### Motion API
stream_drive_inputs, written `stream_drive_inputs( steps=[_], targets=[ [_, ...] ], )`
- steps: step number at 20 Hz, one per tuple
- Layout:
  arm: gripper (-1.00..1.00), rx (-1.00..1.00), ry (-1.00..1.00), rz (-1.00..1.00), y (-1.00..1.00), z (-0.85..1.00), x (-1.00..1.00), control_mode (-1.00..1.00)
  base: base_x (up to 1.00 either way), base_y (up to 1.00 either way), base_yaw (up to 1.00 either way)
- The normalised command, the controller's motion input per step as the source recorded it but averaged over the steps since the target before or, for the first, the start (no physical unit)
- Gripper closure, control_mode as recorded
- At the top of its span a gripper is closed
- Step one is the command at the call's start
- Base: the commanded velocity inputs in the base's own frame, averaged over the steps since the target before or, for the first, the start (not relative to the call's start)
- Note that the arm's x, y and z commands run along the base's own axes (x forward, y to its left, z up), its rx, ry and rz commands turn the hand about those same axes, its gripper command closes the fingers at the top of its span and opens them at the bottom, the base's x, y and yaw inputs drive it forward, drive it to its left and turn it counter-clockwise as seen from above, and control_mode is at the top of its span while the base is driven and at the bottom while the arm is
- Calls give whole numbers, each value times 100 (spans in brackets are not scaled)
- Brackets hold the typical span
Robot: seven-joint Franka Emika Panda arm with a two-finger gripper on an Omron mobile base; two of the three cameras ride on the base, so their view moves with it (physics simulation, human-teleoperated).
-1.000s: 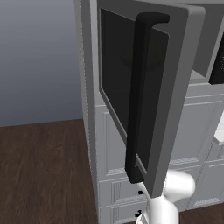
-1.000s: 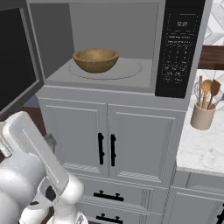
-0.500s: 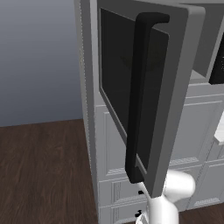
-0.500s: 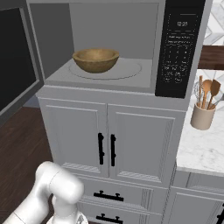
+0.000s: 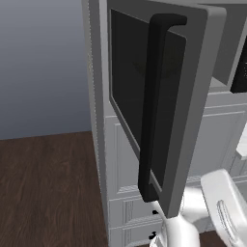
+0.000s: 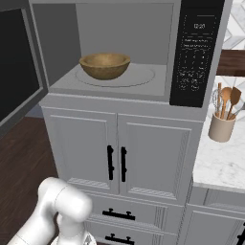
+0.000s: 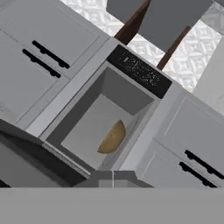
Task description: Open the microwave, place the bowl with waffle inside the microwave, then close the microwave door and turn it on.
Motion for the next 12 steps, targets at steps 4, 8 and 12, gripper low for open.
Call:
stream_drive_inputs(
  steps=[4,8,12],
  targets=[
    [100,-6,-14,-16,100,-1,1,-100,0,0,0],
    [100,-11,-5,-22,100,-13,38,-100,0,0,0],
    [100,-18,2,-35,94,-33,100,-100,0,0,0]
  ],
)
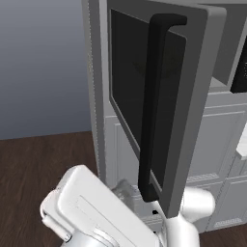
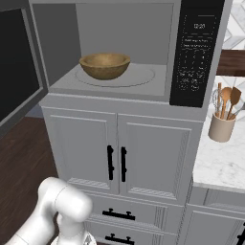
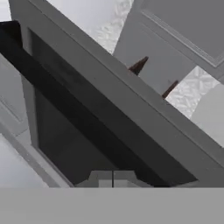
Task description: Open the microwave, place the bowl with waffle inside the microwave, then close the microwave door and turn it on.
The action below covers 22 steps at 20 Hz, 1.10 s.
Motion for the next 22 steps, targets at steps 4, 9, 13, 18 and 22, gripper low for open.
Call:
stream_drive_inputs(
  steps=[4,9,13,18,22],
  targets=[
    [100,-14,3,-33,73,-36,100,-100,0,0,0],
    [100,-8,1,-34,17,-20,100,-100,0,0,0],
    [100,-1,0,-32,-10,-3,100,-100,0,0,0],
    [100,0,0,-28,-54,1,100,-100,0,0,0],
    [100,0,0,-21,-100,5,95,-100,0,0,0]
  ],
)
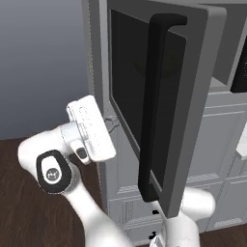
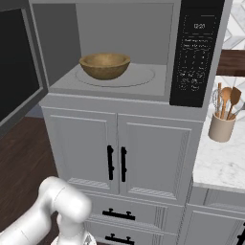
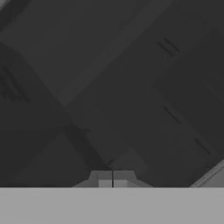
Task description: Open the microwave, place the bowl with waffle inside the microwave, then close the microwave door and turn it on.
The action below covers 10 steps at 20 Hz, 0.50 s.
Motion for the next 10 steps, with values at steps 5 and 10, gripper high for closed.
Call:
stream_drive_inputs(
  steps=[5,10],
  targets=[
    [100,0,0,-12,-100,1,86,-100,0,0,0],
    [100,0,0,-2,-100,3,84,-100,0,0,0]
  ],
)
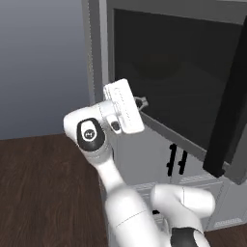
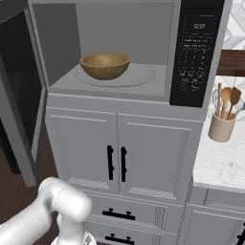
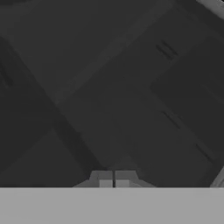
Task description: Open the microwave, place the bowl with waffle inside the microwave, then close the microwave door and turn it on.
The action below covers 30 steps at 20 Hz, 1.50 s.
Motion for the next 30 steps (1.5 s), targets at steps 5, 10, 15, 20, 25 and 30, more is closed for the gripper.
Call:
stream_drive_inputs(
  steps=[5,10,15,20,25,30],
  targets=[
    [100,3,0,0,-99,5,87,-100,0,0,0],
    [100,12,0,18,-96,26,53,-100,0,0,0],
    [100,9,0,44,-91,24,8,-100,0,0,0],
    [100,0,14,59,-58,0,42,-100,0,0,0],
    [100,0,17,62,-54,-4,50,-100,0,0,0],
    [100,0,22,62,-48,-5,59,-100,0,0,0]
  ],
)
